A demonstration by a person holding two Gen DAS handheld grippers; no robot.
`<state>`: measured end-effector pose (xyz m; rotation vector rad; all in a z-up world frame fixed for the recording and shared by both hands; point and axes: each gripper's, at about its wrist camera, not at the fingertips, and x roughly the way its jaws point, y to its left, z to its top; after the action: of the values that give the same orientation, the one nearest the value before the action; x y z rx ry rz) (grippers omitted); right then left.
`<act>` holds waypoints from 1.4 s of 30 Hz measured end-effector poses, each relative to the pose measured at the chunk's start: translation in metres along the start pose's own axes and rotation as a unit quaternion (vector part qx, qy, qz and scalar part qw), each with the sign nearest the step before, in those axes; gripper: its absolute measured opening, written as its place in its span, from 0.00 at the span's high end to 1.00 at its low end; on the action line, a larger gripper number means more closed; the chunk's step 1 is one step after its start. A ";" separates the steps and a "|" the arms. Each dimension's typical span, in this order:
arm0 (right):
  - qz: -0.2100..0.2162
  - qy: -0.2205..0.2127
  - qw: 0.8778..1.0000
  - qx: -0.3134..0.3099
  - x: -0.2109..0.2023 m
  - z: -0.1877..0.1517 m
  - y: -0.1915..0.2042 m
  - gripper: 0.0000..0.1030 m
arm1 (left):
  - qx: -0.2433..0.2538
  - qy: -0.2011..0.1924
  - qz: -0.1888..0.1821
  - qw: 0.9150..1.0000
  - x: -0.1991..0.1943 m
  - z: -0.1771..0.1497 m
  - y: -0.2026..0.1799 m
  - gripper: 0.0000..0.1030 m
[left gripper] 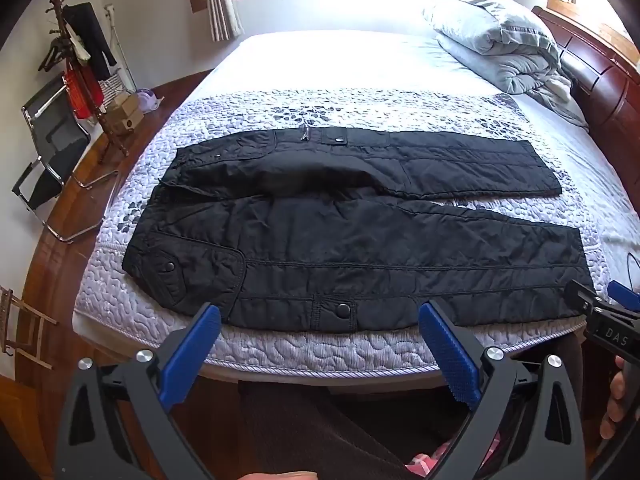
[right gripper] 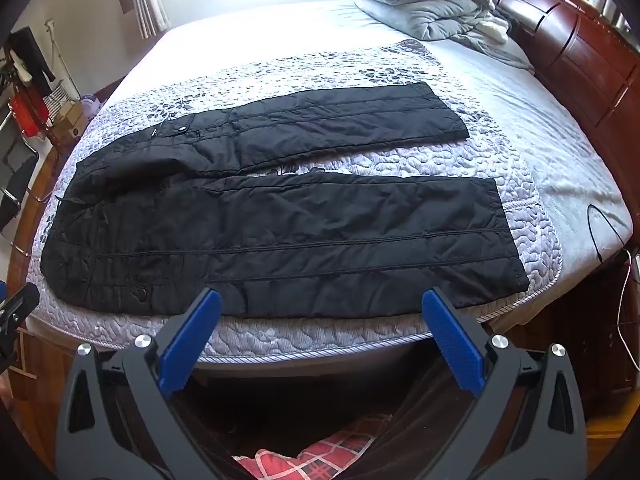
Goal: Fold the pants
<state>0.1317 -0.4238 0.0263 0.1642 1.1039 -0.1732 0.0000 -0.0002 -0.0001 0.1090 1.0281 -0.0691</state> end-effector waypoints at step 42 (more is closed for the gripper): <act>-0.006 0.008 1.000 0.009 0.005 0.000 -0.008 0.02 | -0.001 0.000 0.000 1.000 0.000 0.004 0.001 0.03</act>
<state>0.1316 -0.4321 0.0216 0.1753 1.1200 -0.1918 0.0034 0.0003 0.0015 0.1070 1.0280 -0.0675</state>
